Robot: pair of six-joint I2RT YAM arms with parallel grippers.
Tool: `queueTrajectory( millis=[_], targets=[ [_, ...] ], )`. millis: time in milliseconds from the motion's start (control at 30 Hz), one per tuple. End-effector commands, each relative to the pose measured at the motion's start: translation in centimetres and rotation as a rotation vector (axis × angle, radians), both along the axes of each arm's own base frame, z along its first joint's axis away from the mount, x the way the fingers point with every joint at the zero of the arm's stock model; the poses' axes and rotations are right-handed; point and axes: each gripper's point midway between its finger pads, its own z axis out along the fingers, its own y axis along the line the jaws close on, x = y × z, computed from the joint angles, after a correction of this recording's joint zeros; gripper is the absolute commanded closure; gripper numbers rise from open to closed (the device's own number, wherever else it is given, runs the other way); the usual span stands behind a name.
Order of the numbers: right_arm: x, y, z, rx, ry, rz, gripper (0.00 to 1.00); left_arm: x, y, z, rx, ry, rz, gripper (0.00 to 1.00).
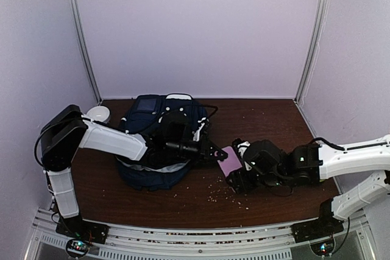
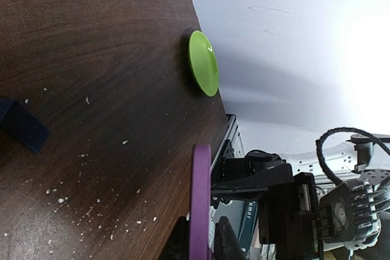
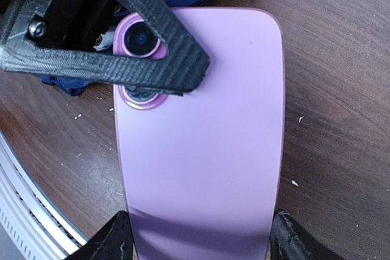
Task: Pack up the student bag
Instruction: Pick up the personal item from the center of the board.
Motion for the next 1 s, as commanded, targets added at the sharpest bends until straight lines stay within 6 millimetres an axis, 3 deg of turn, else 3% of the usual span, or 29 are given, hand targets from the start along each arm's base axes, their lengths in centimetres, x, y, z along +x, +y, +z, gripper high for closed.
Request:
queueTrajectory(
  millis=[0, 167, 333, 500, 600, 767, 867, 967],
  targets=[
    [0.3, 1.5, 5.1, 0.151, -0.077, 0.017, 0.17, 0.5, -0.8, 2.3, -0.093, -0.046, 0.000, 1.00],
    [0.3, 1.0, 8.0, 0.201, -0.104, 0.007, 0.07, 2.6, 0.3, 5.1, -0.142, -0.089, 0.049, 1.00],
    [0.4, -0.1, 11.5, 0.256, -0.151, -0.013, 0.03, 5.5, 2.5, 10.7, -0.179, -0.212, 0.112, 1.00],
    [1.1, -3.0, 15.7, 0.360, -0.273, -0.095, 0.03, 7.7, 6.7, 16.6, -0.126, -0.436, 0.210, 1.00],
    [1.5, -5.0, 17.6, 0.475, -0.340, -0.144, 0.03, 7.6, 9.6, 20.1, -0.017, -0.633, 0.264, 1.00],
    [2.7, -6.6, 17.0, 0.586, -0.289, -0.190, 0.02, 5.3, 13.7, 23.7, 0.128, -0.969, 0.237, 1.00],
    [2.9, -6.3, 17.0, 0.666, -0.257, -0.160, 0.03, 2.6, 15.0, 23.0, 0.222, -1.137, 0.138, 1.00],
    [3.0, -5.7, 17.4, 0.730, -0.209, -0.112, 0.03, -1.2, 15.6, 20.9, 0.323, -1.342, 0.024, 1.00]
  ],
)
